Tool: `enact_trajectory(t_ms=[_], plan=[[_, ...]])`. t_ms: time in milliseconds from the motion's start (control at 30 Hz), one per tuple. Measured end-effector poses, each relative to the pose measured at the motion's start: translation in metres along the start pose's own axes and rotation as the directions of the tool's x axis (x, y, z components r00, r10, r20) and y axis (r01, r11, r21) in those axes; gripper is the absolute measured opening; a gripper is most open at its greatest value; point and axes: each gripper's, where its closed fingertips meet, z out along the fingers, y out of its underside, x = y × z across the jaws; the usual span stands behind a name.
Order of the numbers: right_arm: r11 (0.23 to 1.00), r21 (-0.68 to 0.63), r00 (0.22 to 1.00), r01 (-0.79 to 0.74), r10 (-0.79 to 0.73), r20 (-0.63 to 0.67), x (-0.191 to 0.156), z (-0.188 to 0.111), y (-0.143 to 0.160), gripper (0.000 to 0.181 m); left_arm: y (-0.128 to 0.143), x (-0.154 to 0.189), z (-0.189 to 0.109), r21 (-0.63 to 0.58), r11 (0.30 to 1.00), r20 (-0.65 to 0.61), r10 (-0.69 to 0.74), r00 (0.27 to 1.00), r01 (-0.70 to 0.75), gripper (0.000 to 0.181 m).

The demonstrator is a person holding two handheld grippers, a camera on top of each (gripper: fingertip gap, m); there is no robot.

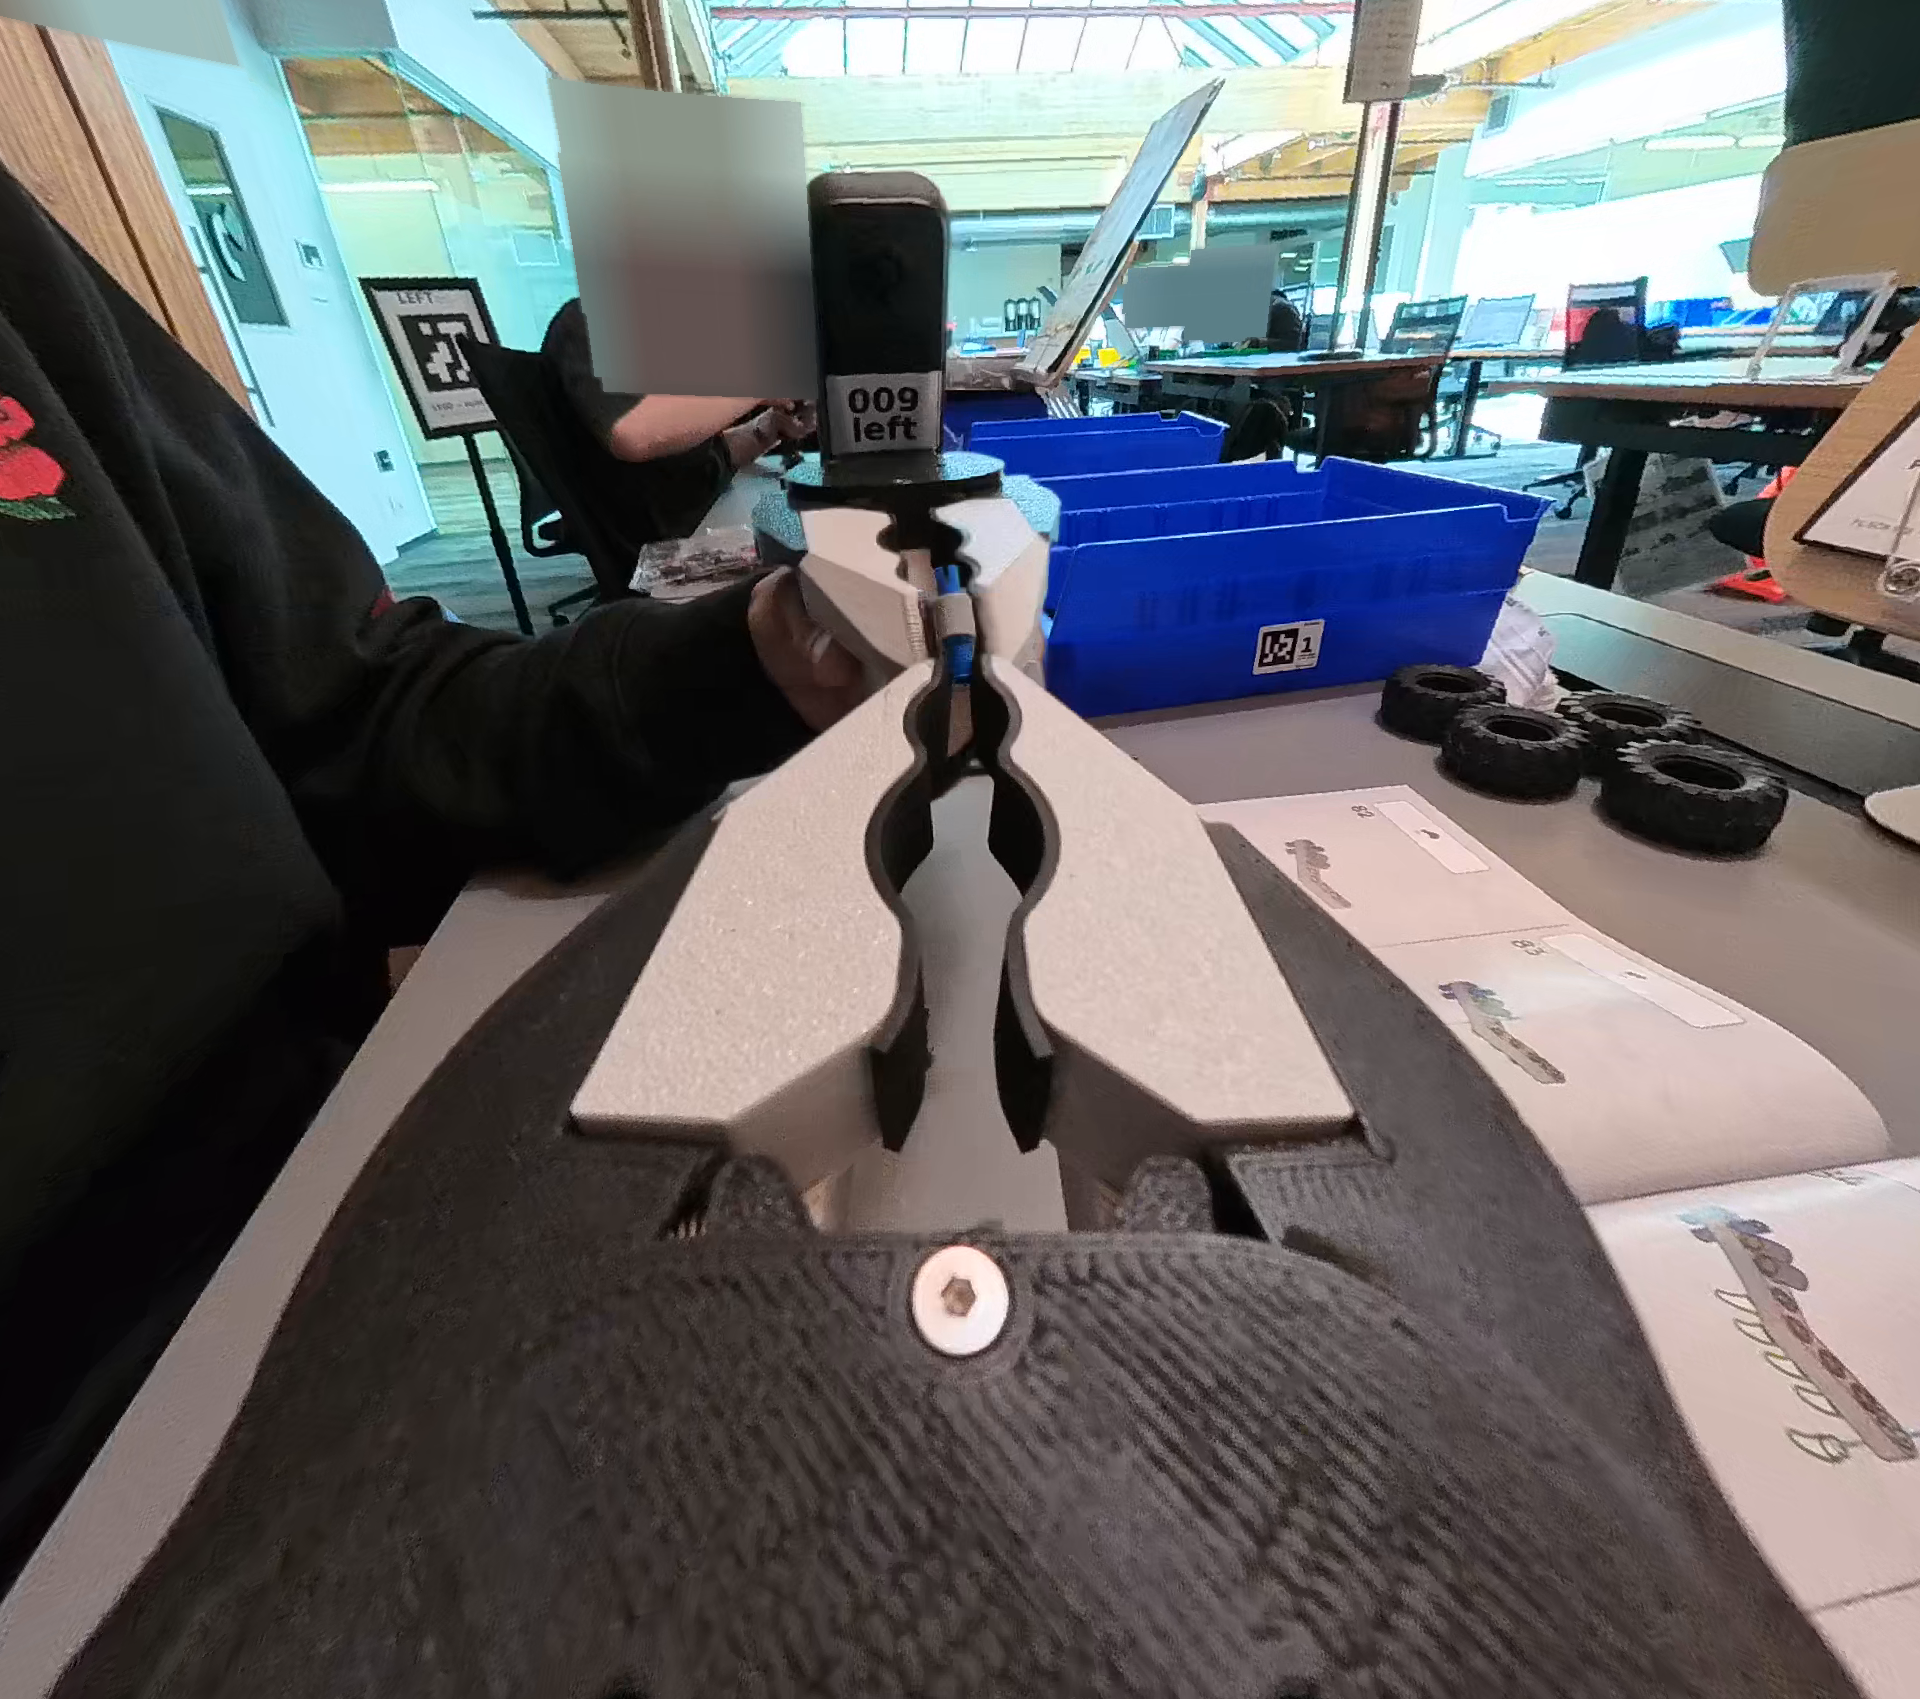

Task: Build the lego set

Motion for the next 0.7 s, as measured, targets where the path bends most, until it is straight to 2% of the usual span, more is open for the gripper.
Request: enact_trajectory(t_ms=[67,300,333,367,400,433,467,500,533,600,633,700], plan=[[1.000,-0.001,1.000,0.007,-0.007,-0.009,0.002,-0.001,0.000,0.002,-0.001,0.000,0.001,-0.003,1.000,0.017,0.030,0.999,-0.030,0.005],[0.999,0.008,0.999,-0.032,0.032,0.008,0.003,-0.006,-0.004,0.002,-0.007,-0.001,0.005,0.027,1.000,0.031,-0.005,1.000,0.004,0.005],[1.000,-0.006,1.000,-0.021,0.021,0.002,0.003,-0.007,-0.003,0.002,-0.018,-0.002,0.000,0.103,0.994,0.032,-0.030,0.999,0.026,0.005],[0.999,-0.054,0.999,0.001,-0.003,-0.037,0.009,-0.009,0.003,0.002,-0.048,-0.006,-0.021,0.296,0.951,0.007,-0.096,0.995,0.090,0.005],[0.985,-0.170,0.992,0.042,-0.062,-0.112,0.024,-0.018,0.022,0.002,-0.061,-0.016,-0.043,0.365,0.924,0.030,-0.133,0.991,0.113,0.004],[0.984,-0.175,0.991,0.025,-0.048,-0.128,0.029,-0.025,0.025,0.002,-0.046,-0.029,-0.050,0.239,0.971,0.146,-0.063,0.987,0.027,0.004],[0.998,0.000,0.997,-0.063,0.063,-0.055,0.017,-0.024,-0.002,0.002,-0.033,-0.035,-0.052,0.123,0.992,0.208,-0.004,0.978,-0.022,0.005],[0.992,0.088,0.995,-0.085,0.089,-0.040,0.013,-0.022,-0.018,0.002,-0.035,-0.029,-0.050,0.122,0.992,0.171,-0.001,0.985,-0.020,0.005],[1.000,0.012,0.996,-0.015,0.016,-0.092,0.015,-0.016,-0.007,0.002,-0.037,-0.020,-0.045,0.118,0.993,0.110,-0.008,0.994,-0.005,0.005],[0.967,-0.256,0.994,0.007,-0.034,-0.103,0.015,-0.006,0.039,0.002,-0.016,-0.015,-0.031,-0.037,0.999,0.079,0.036,0.996,-0.033,0.005],[0.930,-0.367,0.993,-0.036,-0.009,-0.121,0.017,-0.008,0.060,0.002,0.001,-0.007,-0.023,-0.145,0.988,0.024,0.047,0.999,-0.043,0.005],[0.829,-0.528,0.973,-0.186,0.081,-0.216,0.018,-0.020,0.097,0.003,0.028,0.007,-0.010,-0.285,0.955,-0.050,0.073,0.996,-0.084,0.005]])
